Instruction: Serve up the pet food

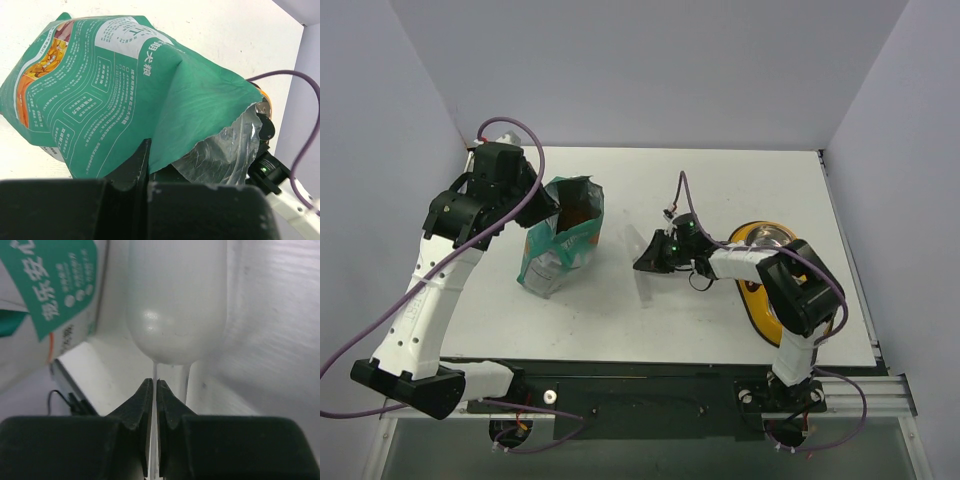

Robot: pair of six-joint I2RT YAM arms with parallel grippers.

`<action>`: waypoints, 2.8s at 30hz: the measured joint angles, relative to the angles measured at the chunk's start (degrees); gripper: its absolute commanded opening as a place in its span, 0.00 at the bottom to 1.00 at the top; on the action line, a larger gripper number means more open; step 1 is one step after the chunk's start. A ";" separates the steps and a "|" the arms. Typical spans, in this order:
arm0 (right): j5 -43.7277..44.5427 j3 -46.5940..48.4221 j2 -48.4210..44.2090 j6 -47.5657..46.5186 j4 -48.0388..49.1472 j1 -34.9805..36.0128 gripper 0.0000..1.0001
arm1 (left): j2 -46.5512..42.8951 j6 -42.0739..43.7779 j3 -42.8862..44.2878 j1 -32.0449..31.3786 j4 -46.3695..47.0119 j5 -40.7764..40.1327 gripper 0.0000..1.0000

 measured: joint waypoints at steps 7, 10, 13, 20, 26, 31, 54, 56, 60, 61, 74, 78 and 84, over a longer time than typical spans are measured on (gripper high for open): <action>-9.84 0.02 12.57 14.99 23.10 -0.15 0.00 | 0.00 -0.28 0.02 0.00 -0.09 -0.02 0.00; -11.61 -0.35 13.86 15.82 26.93 -0.72 0.03 | 0.00 -0.52 0.02 0.00 -0.11 -0.04 0.00; -12.44 -2.60 13.84 15.82 29.64 -2.71 0.05 | 0.04 -0.66 0.02 0.00 -0.15 -0.04 0.00; -14.93 -7.04 13.84 15.50 34.23 -8.55 0.17 | 0.13 -0.70 0.02 0.00 -0.15 -0.02 0.00; -16.04 -9.09 12.33 14.10 34.58 -9.90 0.18 | 0.28 -1.29 0.02 -0.02 -0.13 0.07 0.00; -15.82 -9.84 11.23 12.66 33.03 -9.90 0.04 | 0.39 -1.86 0.02 -0.11 -0.11 0.07 0.00; -11.91 -19.61 5.01 10.84 37.24 -11.34 0.00 | -0.68 -3.67 -2.05 -2.36 1.49 -0.35 0.00; -11.96 -19.61 4.55 10.32 36.57 -11.34 0.00 | -0.68 -3.69 -2.05 -2.43 1.46 -0.57 0.00; -12.04 -19.39 3.54 9.90 34.60 -11.34 0.00 | -0.68 -3.72 -2.05 -2.47 1.49 -0.85 0.00; -12.07 -19.15 3.41 9.86 34.03 -11.30 0.00 | -0.68 -3.72 -2.05 -2.47 1.49 -0.85 0.00; -12.13 -2.08 8.17 9.44 22.62 1.44 0.00 | -0.22 -3.67 -1.88 -2.73 1.57 -1.03 0.00; -13.29 0.28 15.50 12.28 27.32 0.79 0.00 | 1.18 -3.23 -0.17 -2.73 0.74 -1.05 0.00; -15.13 -1.99 16.68 14.75 34.64 -1.70 0.04 | 3.02 -3.08 1.44 -2.75 0.24 -0.96 0.00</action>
